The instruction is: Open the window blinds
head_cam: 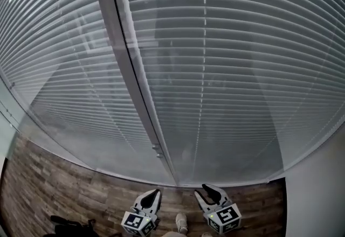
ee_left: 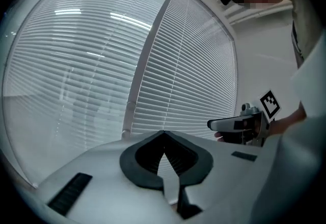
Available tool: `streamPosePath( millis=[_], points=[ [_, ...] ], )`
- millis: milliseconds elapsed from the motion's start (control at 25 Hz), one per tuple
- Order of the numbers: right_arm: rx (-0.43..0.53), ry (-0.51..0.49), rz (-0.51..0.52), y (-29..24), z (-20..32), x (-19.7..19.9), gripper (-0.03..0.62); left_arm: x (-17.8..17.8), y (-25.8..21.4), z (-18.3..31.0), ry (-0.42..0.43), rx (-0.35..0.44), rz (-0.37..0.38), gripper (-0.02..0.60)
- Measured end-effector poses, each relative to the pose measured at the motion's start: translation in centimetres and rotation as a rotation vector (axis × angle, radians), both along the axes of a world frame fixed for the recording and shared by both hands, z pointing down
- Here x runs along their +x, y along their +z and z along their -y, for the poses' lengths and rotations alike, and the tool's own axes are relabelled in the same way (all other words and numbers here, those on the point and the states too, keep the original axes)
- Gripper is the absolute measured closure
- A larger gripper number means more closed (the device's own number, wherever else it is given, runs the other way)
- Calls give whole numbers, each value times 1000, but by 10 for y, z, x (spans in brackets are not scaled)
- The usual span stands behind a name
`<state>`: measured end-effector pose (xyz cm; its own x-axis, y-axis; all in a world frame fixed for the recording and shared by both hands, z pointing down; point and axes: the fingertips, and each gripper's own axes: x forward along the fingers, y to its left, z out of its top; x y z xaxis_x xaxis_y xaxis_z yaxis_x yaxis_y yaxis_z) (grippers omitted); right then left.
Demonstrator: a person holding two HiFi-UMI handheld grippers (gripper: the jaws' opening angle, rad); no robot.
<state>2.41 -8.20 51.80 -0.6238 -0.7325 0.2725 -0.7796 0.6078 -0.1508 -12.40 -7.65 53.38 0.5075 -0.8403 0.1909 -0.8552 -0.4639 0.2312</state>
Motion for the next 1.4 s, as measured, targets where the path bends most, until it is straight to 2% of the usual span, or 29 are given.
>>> streamPosePath(
  millis=[200,480,640,800,1000,1240,1400],
  points=[
    [-2,10,-6,18,9,-7,473,-2,23,16,48,15,0,568],
    [-7,35,-20,0,20,-9,473,-10,2,32,40,8,7,568],
    [-10,42,-27,2,48,-25,473,-31,15,62,28,-7,23,566],
    [-10,52,-26,-1,58,-31,473,-30,0,77,43,-18,15,566],
    [-11,59,-46,-5,69,-37,473,-36,12,95,60,-19,43,561],
    [-23,75,-71,-5,79,-40,473,-30,34,119,72,-50,101,444],
    [-21,79,-73,6,86,-41,473,-27,50,132,57,-61,131,425]
  ],
)
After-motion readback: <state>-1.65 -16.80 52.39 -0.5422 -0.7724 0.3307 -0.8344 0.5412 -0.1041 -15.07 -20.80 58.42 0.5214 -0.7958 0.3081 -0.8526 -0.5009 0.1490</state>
